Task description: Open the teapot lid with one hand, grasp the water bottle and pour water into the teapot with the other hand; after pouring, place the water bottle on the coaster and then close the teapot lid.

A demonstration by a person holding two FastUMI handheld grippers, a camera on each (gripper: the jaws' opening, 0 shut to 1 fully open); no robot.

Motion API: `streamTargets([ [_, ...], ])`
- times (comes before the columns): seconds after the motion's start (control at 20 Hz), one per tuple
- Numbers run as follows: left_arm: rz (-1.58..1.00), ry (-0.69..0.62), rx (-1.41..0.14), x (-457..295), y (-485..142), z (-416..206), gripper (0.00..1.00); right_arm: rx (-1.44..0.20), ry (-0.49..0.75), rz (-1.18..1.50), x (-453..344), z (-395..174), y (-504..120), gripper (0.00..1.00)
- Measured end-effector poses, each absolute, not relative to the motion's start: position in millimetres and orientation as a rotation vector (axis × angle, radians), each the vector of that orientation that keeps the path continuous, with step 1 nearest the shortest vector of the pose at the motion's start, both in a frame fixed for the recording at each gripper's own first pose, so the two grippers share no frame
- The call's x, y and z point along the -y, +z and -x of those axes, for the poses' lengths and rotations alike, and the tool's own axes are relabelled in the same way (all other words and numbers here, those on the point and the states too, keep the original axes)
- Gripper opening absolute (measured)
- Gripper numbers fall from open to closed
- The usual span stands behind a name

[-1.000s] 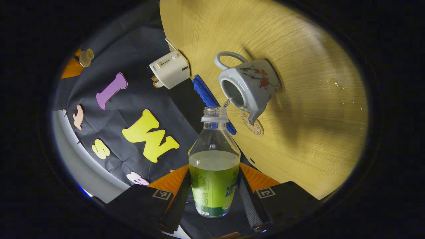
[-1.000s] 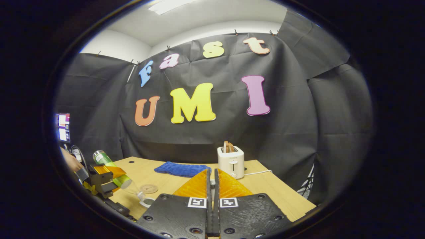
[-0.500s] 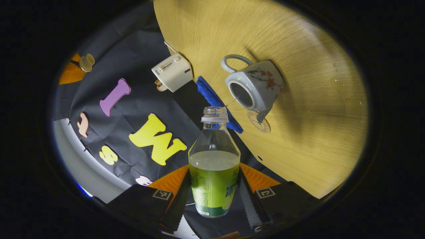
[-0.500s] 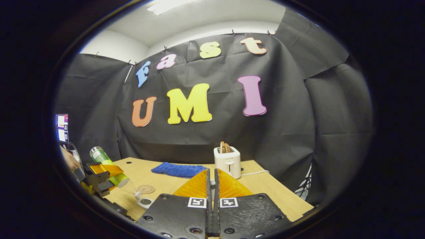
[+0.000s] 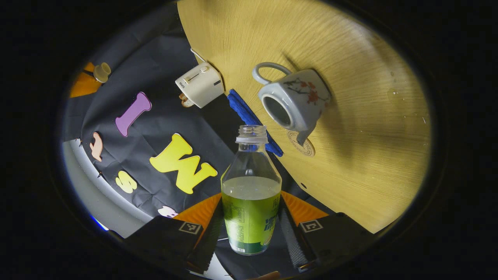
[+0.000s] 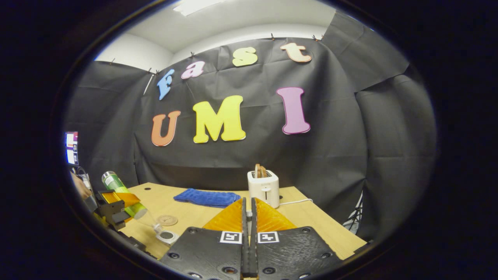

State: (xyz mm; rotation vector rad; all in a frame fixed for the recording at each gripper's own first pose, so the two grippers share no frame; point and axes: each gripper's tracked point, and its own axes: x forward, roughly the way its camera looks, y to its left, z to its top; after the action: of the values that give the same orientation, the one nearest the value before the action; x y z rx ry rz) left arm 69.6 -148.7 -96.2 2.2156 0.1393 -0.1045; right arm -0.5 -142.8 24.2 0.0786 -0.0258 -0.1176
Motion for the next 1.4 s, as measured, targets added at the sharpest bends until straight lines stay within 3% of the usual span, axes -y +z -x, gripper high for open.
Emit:
streamTargets([
  [0.85,-2.016,-0.112,-0.068,143,-100,-66,0.77,0.014,-0.129,-0.06,140,-4,19,0.0],
  [1.05,-1.742,-0.135,-0.058,149,-98,-62,0.72,0.015,-0.142,-0.052,143,-3,20,0.0],
  [1.1,-1.663,-0.139,-0.055,151,-97,-63,0.76,0.02,-0.148,-0.053,144,-3,21,0.0],
  [1.3,-1.32,-0.095,-0.086,141,-89,-67,0.76,0.027,-0.153,-0.042,141,-1,23,0.0],
  [1.35,-1.229,-0.088,-0.099,140,-88,-68,0.72,0.029,-0.155,-0.037,141,-1,24,0.0],
  [1.4,-1.153,-0.086,-0.118,137,-87,-68,0.76,0.031,-0.154,-0.033,139,-1,24,0.0],
])
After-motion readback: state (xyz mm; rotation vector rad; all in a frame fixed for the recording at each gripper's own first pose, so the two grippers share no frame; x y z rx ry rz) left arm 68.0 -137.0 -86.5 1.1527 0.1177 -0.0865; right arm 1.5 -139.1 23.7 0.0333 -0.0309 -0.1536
